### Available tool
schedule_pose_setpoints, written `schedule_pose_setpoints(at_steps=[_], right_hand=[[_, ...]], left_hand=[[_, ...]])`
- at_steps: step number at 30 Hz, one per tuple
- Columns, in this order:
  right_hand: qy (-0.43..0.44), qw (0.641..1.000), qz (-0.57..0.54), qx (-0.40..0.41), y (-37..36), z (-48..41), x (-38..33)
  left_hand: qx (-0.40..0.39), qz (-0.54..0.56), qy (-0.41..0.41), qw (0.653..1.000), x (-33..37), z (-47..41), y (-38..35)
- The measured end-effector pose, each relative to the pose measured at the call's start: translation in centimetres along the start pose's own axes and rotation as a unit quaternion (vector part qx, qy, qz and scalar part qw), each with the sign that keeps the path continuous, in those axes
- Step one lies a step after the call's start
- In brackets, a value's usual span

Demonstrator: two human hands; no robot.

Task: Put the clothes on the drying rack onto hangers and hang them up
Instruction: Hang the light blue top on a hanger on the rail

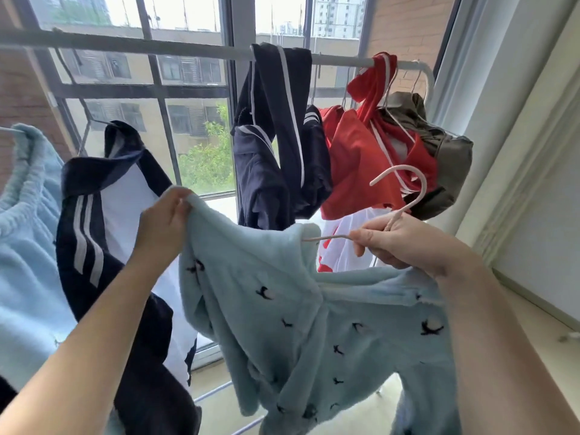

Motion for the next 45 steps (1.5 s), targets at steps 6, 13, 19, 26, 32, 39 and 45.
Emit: schedule_pose_setpoints(at_steps=[6, 13, 19, 26, 32, 39, 45], right_hand=[[0.056, 0.997, -0.059, 0.017, -0.2, -0.3, -1.2], [0.053, 0.998, -0.014, 0.011, -1.8, -2.2, -2.3], [0.046, 0.989, 0.07, 0.122, -0.2, -0.8, -1.6], [0.028, 0.972, 0.104, 0.208, 0.7, 1.0, 4.0], [0.082, 0.917, 0.155, 0.358, 0.6, -0.4, 3.8], [0.161, 0.917, 0.067, 0.359, 2.3, -0.5, 1.6], [0.104, 0.979, 0.107, 0.142, -1.0, -1.8, 1.7]], left_hand=[[-0.188, -0.049, 0.043, 0.98, -0.2, -4.2, 0.6], [-0.248, -0.149, -0.199, 0.936, 4.8, 1.3, -2.2], [-0.1, -0.08, -0.151, 0.98, 3.4, 2.8, -2.9], [-0.084, -0.104, -0.078, 0.988, 1.3, 2.1, -1.3], [-0.098, -0.223, -0.165, 0.956, 1.9, 2.3, -1.3], [-0.108, -0.234, -0.224, 0.94, 1.5, 2.8, -1.7], [-0.068, -0.187, -0.196, 0.96, 0.9, 2.6, -1.4]])
Point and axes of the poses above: each hand's wrist, its own z-axis away from the middle knuckle, its own y-axis out of the back of the hand, x = y × z, the point moved 1 cm from there along -z, towards the middle knuckle, and after that the axes turned 10 degrees about -x, right-handed, at the moved point
